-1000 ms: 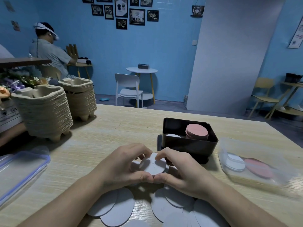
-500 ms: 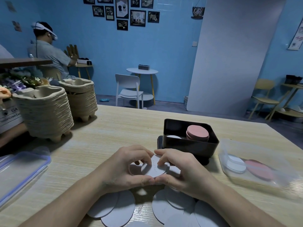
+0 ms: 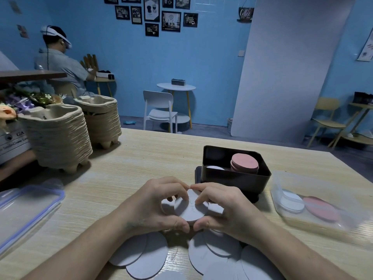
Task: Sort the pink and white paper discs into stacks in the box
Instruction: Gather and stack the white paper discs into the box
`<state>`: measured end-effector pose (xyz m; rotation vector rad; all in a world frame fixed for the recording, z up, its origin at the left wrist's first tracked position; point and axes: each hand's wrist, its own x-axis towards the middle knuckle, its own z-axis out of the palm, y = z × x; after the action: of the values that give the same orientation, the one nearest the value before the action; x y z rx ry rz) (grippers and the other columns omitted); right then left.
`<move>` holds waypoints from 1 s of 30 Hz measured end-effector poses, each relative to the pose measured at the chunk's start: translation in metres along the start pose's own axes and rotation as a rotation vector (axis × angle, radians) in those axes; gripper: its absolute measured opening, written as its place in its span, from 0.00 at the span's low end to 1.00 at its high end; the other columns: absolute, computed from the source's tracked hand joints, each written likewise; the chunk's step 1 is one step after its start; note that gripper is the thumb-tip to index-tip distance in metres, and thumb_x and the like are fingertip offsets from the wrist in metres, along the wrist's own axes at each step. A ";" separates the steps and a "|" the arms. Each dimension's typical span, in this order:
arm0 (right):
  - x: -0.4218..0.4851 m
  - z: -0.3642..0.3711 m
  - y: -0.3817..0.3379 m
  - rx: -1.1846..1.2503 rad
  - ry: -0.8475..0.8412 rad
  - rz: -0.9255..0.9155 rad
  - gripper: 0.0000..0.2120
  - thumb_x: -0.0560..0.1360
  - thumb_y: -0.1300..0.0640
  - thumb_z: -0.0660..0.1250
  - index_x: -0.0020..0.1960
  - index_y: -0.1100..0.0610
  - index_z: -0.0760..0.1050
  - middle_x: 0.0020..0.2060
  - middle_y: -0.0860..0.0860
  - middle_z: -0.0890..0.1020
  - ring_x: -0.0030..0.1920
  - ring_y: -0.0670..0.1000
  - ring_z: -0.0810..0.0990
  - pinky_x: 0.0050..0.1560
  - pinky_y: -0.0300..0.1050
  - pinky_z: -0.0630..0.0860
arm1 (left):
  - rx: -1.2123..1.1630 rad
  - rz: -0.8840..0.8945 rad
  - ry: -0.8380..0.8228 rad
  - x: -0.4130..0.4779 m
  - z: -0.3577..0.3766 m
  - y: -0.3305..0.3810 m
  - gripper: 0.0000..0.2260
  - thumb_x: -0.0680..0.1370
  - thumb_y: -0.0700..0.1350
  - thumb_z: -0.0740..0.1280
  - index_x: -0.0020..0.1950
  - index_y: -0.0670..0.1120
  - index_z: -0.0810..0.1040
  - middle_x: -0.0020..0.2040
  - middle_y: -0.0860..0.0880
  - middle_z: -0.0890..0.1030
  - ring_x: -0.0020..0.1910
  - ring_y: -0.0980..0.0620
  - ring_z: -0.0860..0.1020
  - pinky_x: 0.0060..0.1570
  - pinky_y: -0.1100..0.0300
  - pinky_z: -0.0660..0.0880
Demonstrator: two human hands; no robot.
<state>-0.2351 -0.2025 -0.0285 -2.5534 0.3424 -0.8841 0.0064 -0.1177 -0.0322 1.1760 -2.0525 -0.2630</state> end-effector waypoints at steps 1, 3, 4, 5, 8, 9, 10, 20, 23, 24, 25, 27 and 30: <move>0.000 0.000 0.000 0.004 0.007 0.000 0.20 0.69 0.41 0.79 0.50 0.54 0.79 0.64 0.52 0.83 0.67 0.42 0.79 0.61 0.36 0.77 | -0.005 -0.008 -0.007 0.000 0.000 -0.001 0.21 0.68 0.60 0.83 0.54 0.51 0.84 0.61 0.56 0.83 0.58 0.55 0.81 0.53 0.59 0.79; -0.001 0.000 0.001 0.015 0.011 0.017 0.20 0.70 0.41 0.79 0.50 0.53 0.79 0.64 0.51 0.83 0.67 0.41 0.78 0.61 0.32 0.75 | -0.009 -0.028 -0.026 -0.001 -0.001 -0.002 0.20 0.69 0.60 0.83 0.55 0.53 0.84 0.62 0.57 0.82 0.60 0.57 0.81 0.53 0.61 0.79; -0.002 0.000 0.001 0.016 0.008 0.027 0.19 0.70 0.41 0.79 0.50 0.53 0.79 0.64 0.51 0.83 0.68 0.41 0.78 0.61 0.31 0.74 | -0.005 -0.036 -0.036 -0.001 -0.001 -0.002 0.20 0.69 0.60 0.82 0.56 0.55 0.84 0.62 0.58 0.82 0.60 0.59 0.80 0.54 0.62 0.79; -0.002 0.000 0.002 0.014 0.003 0.035 0.19 0.70 0.41 0.79 0.50 0.52 0.79 0.64 0.51 0.83 0.68 0.41 0.78 0.61 0.31 0.74 | 0.002 -0.040 -0.044 -0.001 -0.001 -0.001 0.20 0.69 0.60 0.82 0.57 0.56 0.84 0.62 0.59 0.81 0.60 0.60 0.80 0.55 0.62 0.78; -0.003 -0.001 0.002 -0.001 -0.032 0.053 0.18 0.71 0.41 0.79 0.50 0.50 0.78 0.65 0.50 0.82 0.70 0.40 0.76 0.64 0.37 0.76 | 0.043 -0.022 -0.052 -0.001 -0.001 -0.001 0.19 0.70 0.59 0.82 0.56 0.57 0.83 0.61 0.59 0.80 0.57 0.61 0.79 0.54 0.64 0.78; -0.003 -0.002 0.001 -0.013 -0.052 0.055 0.17 0.71 0.40 0.79 0.50 0.49 0.78 0.67 0.50 0.81 0.71 0.40 0.75 0.64 0.36 0.74 | 0.060 -0.017 -0.052 -0.001 -0.001 -0.001 0.18 0.70 0.59 0.82 0.56 0.56 0.83 0.61 0.60 0.80 0.56 0.61 0.79 0.53 0.63 0.78; -0.003 -0.002 0.000 -0.030 -0.071 0.053 0.17 0.72 0.41 0.78 0.51 0.49 0.77 0.68 0.50 0.80 0.71 0.40 0.75 0.65 0.34 0.73 | 0.074 -0.014 -0.051 -0.001 -0.001 0.000 0.18 0.71 0.60 0.81 0.55 0.56 0.82 0.60 0.60 0.80 0.56 0.60 0.79 0.53 0.61 0.78; -0.001 -0.001 -0.005 -0.120 -0.121 0.026 0.15 0.74 0.42 0.76 0.53 0.48 0.77 0.69 0.49 0.78 0.66 0.45 0.78 0.62 0.38 0.76 | 0.154 -0.046 -0.099 0.000 -0.003 0.003 0.24 0.70 0.64 0.79 0.59 0.52 0.79 0.56 0.59 0.81 0.54 0.59 0.79 0.51 0.54 0.79; -0.002 -0.001 -0.006 -0.145 -0.126 0.028 0.15 0.73 0.41 0.76 0.52 0.48 0.78 0.66 0.48 0.80 0.60 0.44 0.80 0.57 0.36 0.76 | 0.202 -0.100 -0.163 0.000 -0.008 0.005 0.28 0.69 0.66 0.79 0.64 0.55 0.77 0.58 0.62 0.79 0.57 0.62 0.78 0.54 0.55 0.78; -0.002 -0.001 -0.006 -0.153 -0.127 0.034 0.15 0.73 0.40 0.75 0.51 0.48 0.78 0.65 0.47 0.80 0.59 0.41 0.80 0.55 0.34 0.75 | 0.203 -0.127 -0.184 0.000 -0.012 0.005 0.29 0.69 0.66 0.78 0.65 0.57 0.76 0.60 0.64 0.78 0.58 0.62 0.77 0.56 0.56 0.78; -0.004 -0.002 -0.006 -0.159 -0.126 0.041 0.15 0.73 0.39 0.75 0.51 0.48 0.78 0.65 0.47 0.79 0.57 0.36 0.78 0.54 0.32 0.73 | 0.192 -0.156 -0.198 0.000 -0.016 0.006 0.29 0.70 0.66 0.78 0.66 0.57 0.75 0.61 0.64 0.78 0.59 0.63 0.77 0.56 0.57 0.78; -0.006 -0.005 -0.005 -0.156 -0.113 0.051 0.15 0.74 0.38 0.75 0.51 0.48 0.78 0.65 0.46 0.79 0.55 0.31 0.76 0.54 0.32 0.72 | 0.163 -0.206 -0.195 0.001 -0.026 0.006 0.26 0.71 0.65 0.76 0.66 0.59 0.76 0.60 0.64 0.78 0.58 0.62 0.78 0.55 0.56 0.79; -0.008 -0.009 -0.003 -0.139 -0.091 0.062 0.15 0.74 0.39 0.74 0.51 0.48 0.79 0.65 0.46 0.79 0.61 0.38 0.78 0.58 0.41 0.77 | 0.201 -0.266 -0.178 -0.003 -0.032 0.004 0.20 0.75 0.65 0.73 0.63 0.60 0.77 0.58 0.65 0.78 0.58 0.63 0.77 0.55 0.56 0.80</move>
<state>-0.2467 -0.1995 -0.0248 -2.6837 0.4670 -0.7433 0.0263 -0.1072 -0.0091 1.6033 -2.1100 -0.3033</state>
